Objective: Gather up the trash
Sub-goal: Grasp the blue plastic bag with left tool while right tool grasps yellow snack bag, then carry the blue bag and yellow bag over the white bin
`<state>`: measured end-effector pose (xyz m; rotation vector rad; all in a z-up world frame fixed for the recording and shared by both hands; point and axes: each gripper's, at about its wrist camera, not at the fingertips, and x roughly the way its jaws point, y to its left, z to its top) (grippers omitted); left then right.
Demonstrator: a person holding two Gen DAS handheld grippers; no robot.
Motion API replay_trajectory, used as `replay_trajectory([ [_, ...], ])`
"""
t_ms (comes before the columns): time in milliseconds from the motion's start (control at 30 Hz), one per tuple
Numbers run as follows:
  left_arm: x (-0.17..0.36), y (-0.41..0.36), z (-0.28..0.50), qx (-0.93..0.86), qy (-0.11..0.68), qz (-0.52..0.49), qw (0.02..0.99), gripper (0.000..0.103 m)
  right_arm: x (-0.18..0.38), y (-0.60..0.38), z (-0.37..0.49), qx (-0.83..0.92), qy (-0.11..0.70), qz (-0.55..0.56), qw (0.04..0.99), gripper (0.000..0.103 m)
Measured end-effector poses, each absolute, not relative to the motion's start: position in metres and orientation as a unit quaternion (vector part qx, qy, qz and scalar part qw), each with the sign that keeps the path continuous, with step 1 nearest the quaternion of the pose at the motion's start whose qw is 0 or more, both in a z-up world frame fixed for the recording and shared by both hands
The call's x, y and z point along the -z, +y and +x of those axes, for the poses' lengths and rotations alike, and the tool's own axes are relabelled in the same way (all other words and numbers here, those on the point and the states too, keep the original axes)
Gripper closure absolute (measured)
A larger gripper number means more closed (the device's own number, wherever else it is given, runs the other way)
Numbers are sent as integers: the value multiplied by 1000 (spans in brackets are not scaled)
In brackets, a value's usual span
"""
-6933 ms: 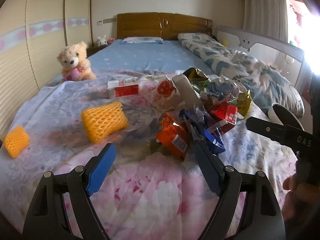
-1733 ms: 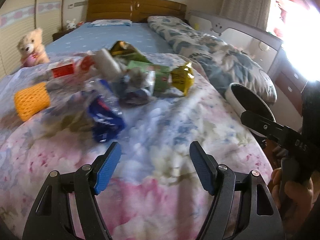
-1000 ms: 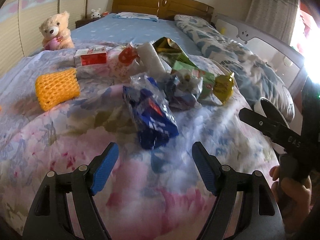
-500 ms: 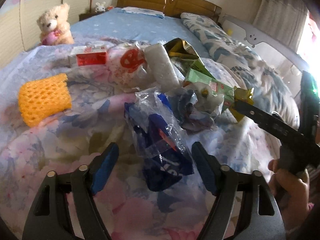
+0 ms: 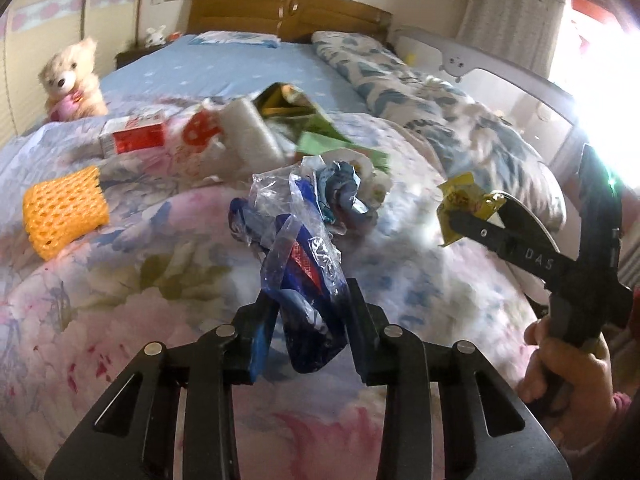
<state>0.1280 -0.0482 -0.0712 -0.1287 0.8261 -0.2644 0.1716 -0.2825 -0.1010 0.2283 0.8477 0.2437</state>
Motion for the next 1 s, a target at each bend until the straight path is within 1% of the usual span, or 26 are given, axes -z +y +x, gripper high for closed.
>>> replay_trajectory([
  [367,54,-93,103,196,383,-36,902,72,92,-313,120,-106,402,152,897,62],
  [1000,44,-186,90,297,379,19,876,72,79,-377,77,-48,380,189,904,62],
])
